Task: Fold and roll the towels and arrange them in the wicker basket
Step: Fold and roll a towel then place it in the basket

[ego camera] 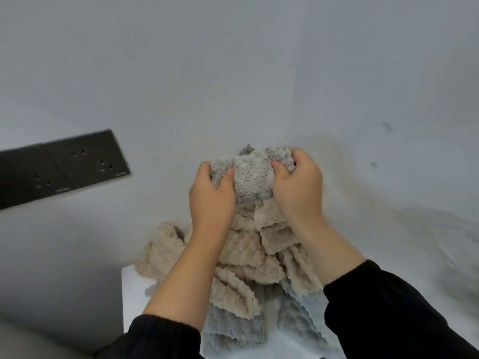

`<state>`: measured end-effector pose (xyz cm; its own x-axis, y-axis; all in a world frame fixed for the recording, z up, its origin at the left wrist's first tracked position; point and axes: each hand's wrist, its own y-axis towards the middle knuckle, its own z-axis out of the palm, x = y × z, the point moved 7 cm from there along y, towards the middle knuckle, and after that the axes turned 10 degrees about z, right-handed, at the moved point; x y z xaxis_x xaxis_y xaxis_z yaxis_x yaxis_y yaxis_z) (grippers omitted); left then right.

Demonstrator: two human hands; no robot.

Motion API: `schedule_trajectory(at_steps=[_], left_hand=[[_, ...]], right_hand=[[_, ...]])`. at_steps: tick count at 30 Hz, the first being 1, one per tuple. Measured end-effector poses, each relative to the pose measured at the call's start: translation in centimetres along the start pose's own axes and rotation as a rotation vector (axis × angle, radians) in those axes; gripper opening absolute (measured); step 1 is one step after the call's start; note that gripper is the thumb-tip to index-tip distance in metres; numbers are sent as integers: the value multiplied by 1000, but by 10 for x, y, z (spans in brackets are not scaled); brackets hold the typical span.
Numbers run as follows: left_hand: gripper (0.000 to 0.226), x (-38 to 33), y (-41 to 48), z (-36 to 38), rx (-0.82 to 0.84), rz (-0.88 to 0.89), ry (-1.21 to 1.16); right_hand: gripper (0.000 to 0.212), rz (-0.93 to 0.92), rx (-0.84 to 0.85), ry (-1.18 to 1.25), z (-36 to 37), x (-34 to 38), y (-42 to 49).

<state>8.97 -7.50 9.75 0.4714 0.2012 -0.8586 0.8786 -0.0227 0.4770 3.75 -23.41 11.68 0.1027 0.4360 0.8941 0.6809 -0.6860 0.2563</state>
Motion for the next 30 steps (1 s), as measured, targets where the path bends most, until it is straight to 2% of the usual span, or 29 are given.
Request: schedule_trajectory(at_steps=[5, 10, 14, 17, 22, 30], left_hand=[[17, -100, 43, 3, 101, -23, 24], [10, -216, 77, 3, 202, -19, 29], [9, -295, 92, 2, 288, -4, -22], [14, -348, 92, 6, 399, 36, -117], [22, -416, 60, 16, 576, 87, -276], [11, -518, -38, 55, 879, 184, -463]], right_hand=[[13, 37, -13, -43, -60, 80, 27], [15, 64, 4, -155, -133, 173, 43], [13, 23, -56, -223, -193, 235, 44], [8, 4, -159, -245, -245, 269, 32], [8, 71, -334, -197, -325, 294, -14], [14, 200, -630, -269, -464, 299, -109]])
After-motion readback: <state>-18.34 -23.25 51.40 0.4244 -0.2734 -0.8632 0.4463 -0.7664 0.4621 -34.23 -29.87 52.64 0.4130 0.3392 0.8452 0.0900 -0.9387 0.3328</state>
